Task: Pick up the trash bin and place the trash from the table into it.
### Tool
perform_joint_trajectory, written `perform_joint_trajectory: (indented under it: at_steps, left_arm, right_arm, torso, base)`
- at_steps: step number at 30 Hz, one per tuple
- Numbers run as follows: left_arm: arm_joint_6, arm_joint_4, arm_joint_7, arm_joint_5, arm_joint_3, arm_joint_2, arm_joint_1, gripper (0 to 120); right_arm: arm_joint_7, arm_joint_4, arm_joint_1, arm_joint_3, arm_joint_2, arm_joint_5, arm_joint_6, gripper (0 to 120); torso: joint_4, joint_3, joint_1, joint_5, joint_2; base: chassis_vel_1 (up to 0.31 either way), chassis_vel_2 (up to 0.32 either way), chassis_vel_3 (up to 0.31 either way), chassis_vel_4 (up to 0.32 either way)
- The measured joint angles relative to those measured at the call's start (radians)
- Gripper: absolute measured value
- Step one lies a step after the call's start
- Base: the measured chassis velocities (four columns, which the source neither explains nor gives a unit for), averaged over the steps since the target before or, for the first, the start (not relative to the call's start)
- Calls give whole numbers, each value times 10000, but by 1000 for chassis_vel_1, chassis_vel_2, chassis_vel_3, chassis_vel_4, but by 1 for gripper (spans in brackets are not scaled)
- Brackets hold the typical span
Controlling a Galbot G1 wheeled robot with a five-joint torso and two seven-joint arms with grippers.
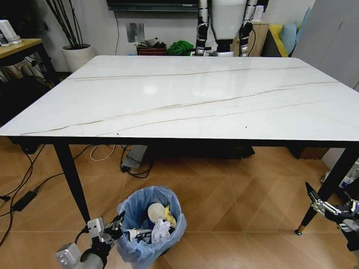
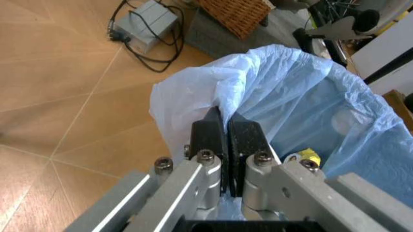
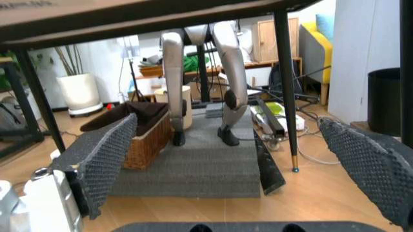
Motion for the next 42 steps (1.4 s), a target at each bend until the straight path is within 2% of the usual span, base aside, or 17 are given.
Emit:
perform_joint_trajectory:
  at_steps: [10, 18, 42]
  left_arm:
    - [-16, 170, 27, 16, 20, 45, -78, 0]
    - [-16, 174, 16, 2, 51, 95, -97, 0]
    - [-18, 173, 12, 91, 23, 17, -49, 0]
  right_arm:
    - [66, -280, 68, -13, 102, -745, 294, 100]
    - [326, -608, 149, -81, 264, -1212, 1011, 100]
    - [356, -1106, 284, -525, 554, -1063, 1654, 100]
  torso:
    - [0, -287, -141, 0, -429]
    - [0, -500, -241, 1, -742]
    - [0, -1113, -469, 1, -1582]
  base:
    - [0, 0, 0, 0]
    - [0, 0, 0, 0]
    - [0, 0, 0, 0]
